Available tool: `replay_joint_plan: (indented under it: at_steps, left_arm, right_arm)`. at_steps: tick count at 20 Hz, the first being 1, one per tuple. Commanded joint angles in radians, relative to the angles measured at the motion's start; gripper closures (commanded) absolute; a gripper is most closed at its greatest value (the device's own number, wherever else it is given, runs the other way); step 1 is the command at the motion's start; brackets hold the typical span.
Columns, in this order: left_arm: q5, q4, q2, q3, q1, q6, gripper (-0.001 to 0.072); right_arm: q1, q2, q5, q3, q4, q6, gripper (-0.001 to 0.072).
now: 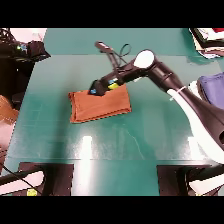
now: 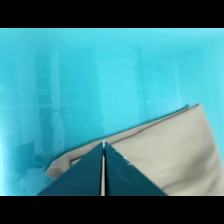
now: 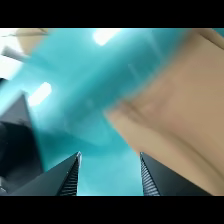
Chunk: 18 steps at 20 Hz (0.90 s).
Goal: Fold the shirts.
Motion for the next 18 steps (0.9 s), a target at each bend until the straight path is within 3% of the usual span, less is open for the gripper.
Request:
replay_joint_plan:
  at_steps: [1, 3, 5, 10, 16, 17, 18]
  left_arm:
    - [-0.041, 0.0, 0.008, -0.002, 0.009, 0.018, 0.0681]
    - [-0.041, -0.001, 0.008, -0.005, 0.009, 0.017, 0.0681]
    - [-0.04, -0.004, 0.008, -0.006, 0.009, 0.017, 0.0681]
    - [-0.032, -0.007, 0.001, -0.006, 0.009, 0.018, 0.0681]
    - [-0.016, -0.007, 0.0, -0.006, 0.009, 0.017, 0.0681]
    - [-0.018, -0.008, 0.0, -0.006, 0.009, 0.018, 0.0681]
    - [-0.019, -0.008, 0.0, -0.006, 0.009, 0.017, 0.0681]
  right_arm:
    - [-0.159, 0.072, 0.046, -0.148, -0.089, 0.038, 0.0281]
    - [-0.28, 0.097, 0.048, -0.263, -0.09, 0.046, 0.0224]
    - [-0.379, 0.089, 0.054, -0.352, -0.066, 0.047, 0.0071]
    - [-0.454, -0.046, 0.053, -0.413, 0.101, 0.044, 0.0076]
    - [-0.314, -0.242, 0.039, -0.204, 0.107, 0.064, 0.0086]
    - [-0.294, -0.27, 0.039, -0.17, 0.108, 0.074, 0.0109]
    - [-0.275, -0.296, 0.043, -0.133, 0.107, 0.074, 0.0219]
